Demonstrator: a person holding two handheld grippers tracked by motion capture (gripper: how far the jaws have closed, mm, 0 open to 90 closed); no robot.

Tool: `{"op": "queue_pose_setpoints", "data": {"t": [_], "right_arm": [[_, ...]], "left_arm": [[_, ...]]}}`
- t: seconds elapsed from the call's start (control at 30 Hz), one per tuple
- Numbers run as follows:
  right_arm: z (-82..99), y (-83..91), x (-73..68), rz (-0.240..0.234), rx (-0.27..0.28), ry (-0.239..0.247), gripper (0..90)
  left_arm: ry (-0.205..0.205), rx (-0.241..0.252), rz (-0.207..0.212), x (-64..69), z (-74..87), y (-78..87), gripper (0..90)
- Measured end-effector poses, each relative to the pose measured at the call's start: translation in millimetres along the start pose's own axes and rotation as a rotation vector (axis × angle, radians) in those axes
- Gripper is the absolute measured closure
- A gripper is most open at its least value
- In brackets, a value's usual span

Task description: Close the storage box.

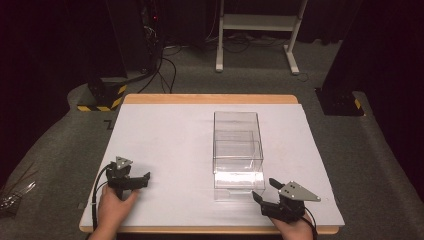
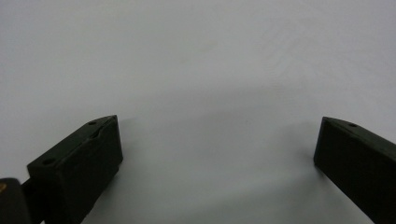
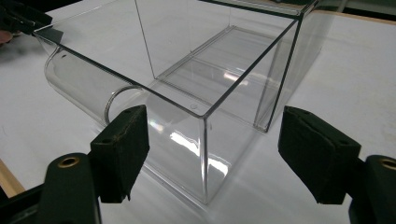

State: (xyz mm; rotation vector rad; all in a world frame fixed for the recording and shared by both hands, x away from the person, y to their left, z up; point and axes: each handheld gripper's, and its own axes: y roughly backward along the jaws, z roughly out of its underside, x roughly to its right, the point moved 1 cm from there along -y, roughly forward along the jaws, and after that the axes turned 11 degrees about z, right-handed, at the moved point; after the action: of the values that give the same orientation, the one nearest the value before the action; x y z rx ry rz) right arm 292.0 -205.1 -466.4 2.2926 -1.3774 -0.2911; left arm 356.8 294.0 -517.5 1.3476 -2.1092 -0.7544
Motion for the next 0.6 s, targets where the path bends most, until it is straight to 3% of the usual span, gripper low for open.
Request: {"op": "queue_pose_setpoints", "data": {"t": [0.6], "right_arm": [[-4.7, -12.8, 1.1, 0.011, -0.006, 0.010, 23.2]], "left_arm": [[0.000, 0.000, 0.000, 0.0, 0.0, 0.0, 1.3]]}}
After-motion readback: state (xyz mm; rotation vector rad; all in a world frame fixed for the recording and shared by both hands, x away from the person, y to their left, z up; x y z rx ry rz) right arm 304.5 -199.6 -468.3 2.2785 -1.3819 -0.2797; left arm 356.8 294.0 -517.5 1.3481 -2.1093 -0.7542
